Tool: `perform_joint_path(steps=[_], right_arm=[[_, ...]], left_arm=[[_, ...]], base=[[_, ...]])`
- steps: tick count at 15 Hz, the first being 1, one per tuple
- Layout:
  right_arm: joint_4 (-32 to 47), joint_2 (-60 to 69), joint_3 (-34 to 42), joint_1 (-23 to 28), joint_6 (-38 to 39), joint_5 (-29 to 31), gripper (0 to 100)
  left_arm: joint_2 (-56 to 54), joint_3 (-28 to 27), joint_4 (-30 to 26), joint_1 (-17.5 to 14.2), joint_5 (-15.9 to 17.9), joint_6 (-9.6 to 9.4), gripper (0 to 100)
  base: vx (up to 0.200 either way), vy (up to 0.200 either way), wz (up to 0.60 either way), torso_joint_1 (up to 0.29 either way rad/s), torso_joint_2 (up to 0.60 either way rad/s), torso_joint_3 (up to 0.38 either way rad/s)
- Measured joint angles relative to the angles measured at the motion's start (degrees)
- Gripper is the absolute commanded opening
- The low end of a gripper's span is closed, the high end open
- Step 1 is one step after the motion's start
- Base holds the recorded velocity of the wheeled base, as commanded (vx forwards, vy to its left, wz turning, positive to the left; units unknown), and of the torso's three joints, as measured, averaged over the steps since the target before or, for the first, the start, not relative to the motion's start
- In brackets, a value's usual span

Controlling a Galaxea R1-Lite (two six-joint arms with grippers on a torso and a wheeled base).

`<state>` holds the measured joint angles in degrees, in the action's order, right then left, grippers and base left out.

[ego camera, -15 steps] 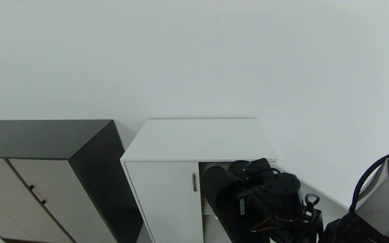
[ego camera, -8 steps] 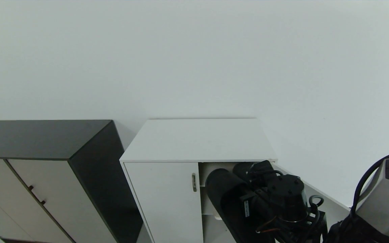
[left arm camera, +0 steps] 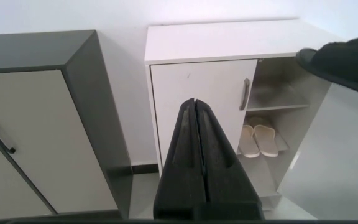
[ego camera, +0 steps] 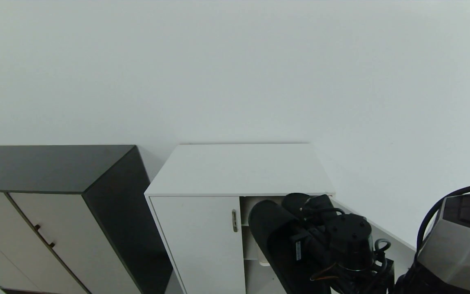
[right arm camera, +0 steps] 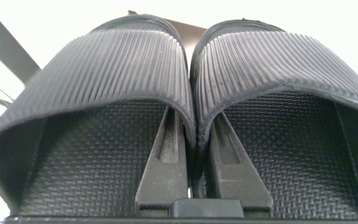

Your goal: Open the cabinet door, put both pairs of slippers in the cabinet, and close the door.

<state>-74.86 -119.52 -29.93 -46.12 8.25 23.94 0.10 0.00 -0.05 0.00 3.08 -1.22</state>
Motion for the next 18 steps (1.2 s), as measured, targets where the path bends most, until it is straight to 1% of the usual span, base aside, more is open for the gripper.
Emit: perform_joint_path(steps=[10,18], right_arm=[[-2.0,-2.0,0.9,0.2,-0.7,-0.1,0],[-4.0,-3.0,1.1,0.2,-1.1,-0.1,0]], left_arm=[[0.0,0.0,0.0,0.0,0.0,-0.01,0],[0.0,0.0,0.0,0.0,0.0,0.02,0]], base=[[0.000,0.000,0.00,-0.160,0.37,0.205],[0.000,0.000,0.00,-0.225,0.54,0.308]])
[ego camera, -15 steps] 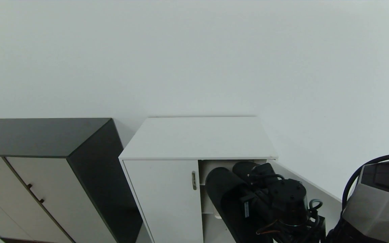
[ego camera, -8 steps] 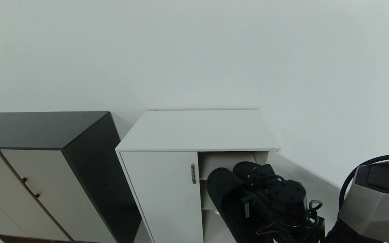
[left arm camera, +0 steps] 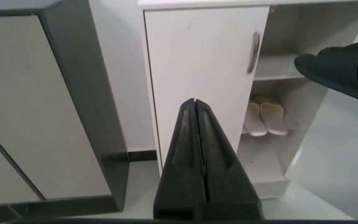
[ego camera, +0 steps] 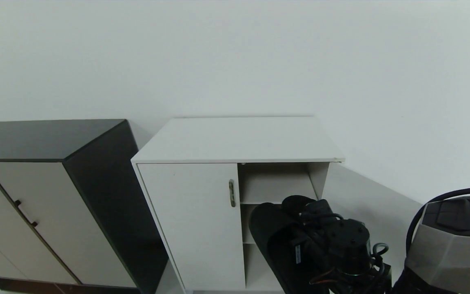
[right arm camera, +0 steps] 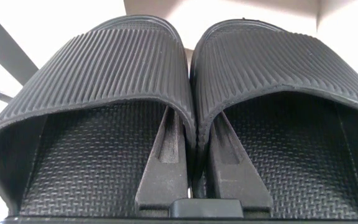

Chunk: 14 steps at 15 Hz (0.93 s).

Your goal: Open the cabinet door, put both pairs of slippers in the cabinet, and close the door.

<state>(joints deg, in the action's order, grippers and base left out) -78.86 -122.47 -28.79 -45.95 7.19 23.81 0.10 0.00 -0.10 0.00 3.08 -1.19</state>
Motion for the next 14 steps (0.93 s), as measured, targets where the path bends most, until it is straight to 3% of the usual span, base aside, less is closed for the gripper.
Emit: perform_joint_path(steps=[14], right_arm=[[-3.4,-2.8,0.3,0.1,-0.6,-0.2,0]], left_arm=[[0.0,0.0,0.0,0.0,0.0,-0.04,0]], base=[[0.000,0.000,0.00,-0.169,0.49,0.322]])
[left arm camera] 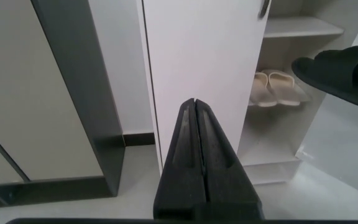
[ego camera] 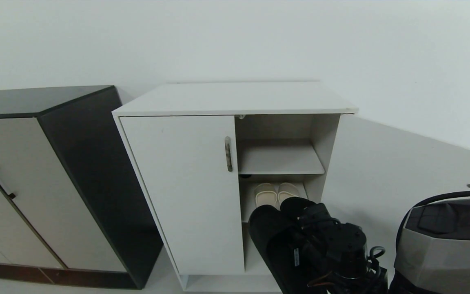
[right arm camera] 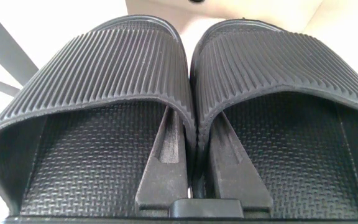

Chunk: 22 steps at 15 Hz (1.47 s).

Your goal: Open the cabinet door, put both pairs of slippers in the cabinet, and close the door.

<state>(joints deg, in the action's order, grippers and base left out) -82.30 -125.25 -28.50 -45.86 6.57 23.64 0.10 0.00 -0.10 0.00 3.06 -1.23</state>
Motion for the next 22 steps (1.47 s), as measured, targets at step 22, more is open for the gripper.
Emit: perform_joint_path(steps=[22], right_arm=[[41.9,8.1,-12.1,-0.6,7.6,3.9,0]], left_arm=[[0.0,0.0,0.0,0.0,0.0,-0.10,0]], base=[[0.000,0.000,0.00,-0.025,0.15,0.124]])
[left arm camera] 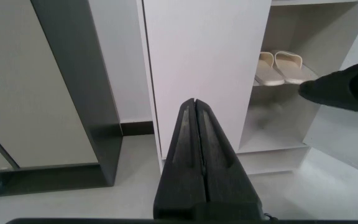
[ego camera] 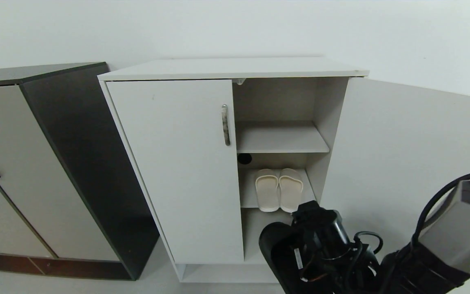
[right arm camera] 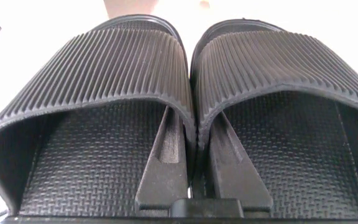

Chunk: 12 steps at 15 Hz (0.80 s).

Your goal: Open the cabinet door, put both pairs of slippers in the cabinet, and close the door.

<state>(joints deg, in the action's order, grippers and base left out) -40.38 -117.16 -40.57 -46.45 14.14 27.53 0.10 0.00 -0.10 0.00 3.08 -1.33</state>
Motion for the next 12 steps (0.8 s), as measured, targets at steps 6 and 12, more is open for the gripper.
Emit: perform_joint_path(steps=[6,12], right_arm=[[15.8,9.1,-15.2,-4.5,7.7,15.1,0],[12.7,10.4,-17.1,-4.9,3.5,18.0,0]], left_arm=[[0.0,0.0,0.0,0.0,0.0,0.00,0],[0.0,0.0,0.0,0.0,0.0,-0.06,0]], base=[[0.000,0.000,0.00,0.000,0.00,0.000],[0.000,0.000,0.00,0.000,0.00,0.000]])
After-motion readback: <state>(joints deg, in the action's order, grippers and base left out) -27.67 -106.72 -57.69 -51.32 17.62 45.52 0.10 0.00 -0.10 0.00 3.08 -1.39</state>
